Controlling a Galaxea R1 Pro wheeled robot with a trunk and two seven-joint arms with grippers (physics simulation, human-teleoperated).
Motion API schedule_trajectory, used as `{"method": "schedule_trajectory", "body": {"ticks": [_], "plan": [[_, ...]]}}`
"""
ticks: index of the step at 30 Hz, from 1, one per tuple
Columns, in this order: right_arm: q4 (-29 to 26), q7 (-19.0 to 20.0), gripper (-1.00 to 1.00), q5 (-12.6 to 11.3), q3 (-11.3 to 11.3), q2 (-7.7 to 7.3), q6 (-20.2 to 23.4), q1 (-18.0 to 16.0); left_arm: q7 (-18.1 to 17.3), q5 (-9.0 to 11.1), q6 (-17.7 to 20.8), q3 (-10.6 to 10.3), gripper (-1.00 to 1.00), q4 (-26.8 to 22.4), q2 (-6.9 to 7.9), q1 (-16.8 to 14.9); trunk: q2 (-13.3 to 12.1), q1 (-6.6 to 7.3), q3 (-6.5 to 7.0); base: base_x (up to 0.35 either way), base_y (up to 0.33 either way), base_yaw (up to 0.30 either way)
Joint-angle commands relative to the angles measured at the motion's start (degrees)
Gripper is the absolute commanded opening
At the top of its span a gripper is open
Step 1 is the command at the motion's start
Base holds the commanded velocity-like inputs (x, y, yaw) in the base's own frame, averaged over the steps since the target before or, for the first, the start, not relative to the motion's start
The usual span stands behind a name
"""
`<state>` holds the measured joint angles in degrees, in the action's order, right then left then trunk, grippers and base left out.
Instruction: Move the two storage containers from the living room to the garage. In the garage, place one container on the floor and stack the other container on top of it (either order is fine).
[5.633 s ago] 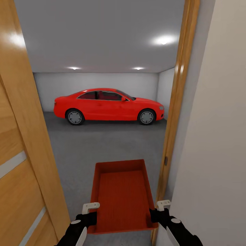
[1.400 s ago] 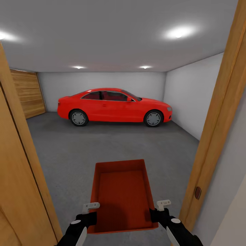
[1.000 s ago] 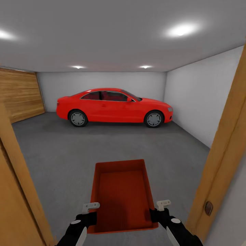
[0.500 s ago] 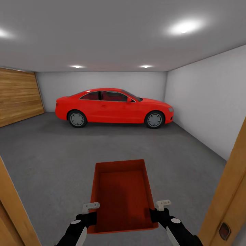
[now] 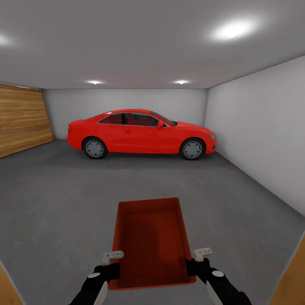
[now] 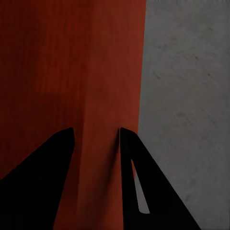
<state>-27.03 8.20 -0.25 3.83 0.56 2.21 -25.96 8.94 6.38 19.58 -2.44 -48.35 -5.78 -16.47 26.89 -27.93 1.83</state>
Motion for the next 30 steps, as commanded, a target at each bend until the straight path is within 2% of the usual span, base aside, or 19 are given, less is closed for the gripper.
{"method": "schedule_trajectory", "body": {"ticks": [1, 6, 30], "plan": [[0.06, 3.29, -1.0, -2.04, -0.31, -0.03, 0.25, -0.05, 2.16, -2.33, -2.31, -0.2, -1.0, -0.16, 1.03, 0.03, 0.04, -0.05, -0.02, 0.311, 0.063, 0.0], [0.07, 3.26, -1.0, -2.04, -0.31, -0.03, 0.25, -0.05, 2.15, -2.34, -2.36, -0.2, -1.0, -0.16, 1.03, 0.03, 0.04, -0.05, -0.02, 0.122, 0.019, 0.0], [0.08, 3.28, -1.0, -2.04, -0.31, -0.03, 0.24, -0.05, 2.2, -2.34, -2.35, -0.2, -1.0, -0.16, 1.03, 0.03, 0.04, -0.05, -0.02, 0.013, 0.019, 0.0]]}}
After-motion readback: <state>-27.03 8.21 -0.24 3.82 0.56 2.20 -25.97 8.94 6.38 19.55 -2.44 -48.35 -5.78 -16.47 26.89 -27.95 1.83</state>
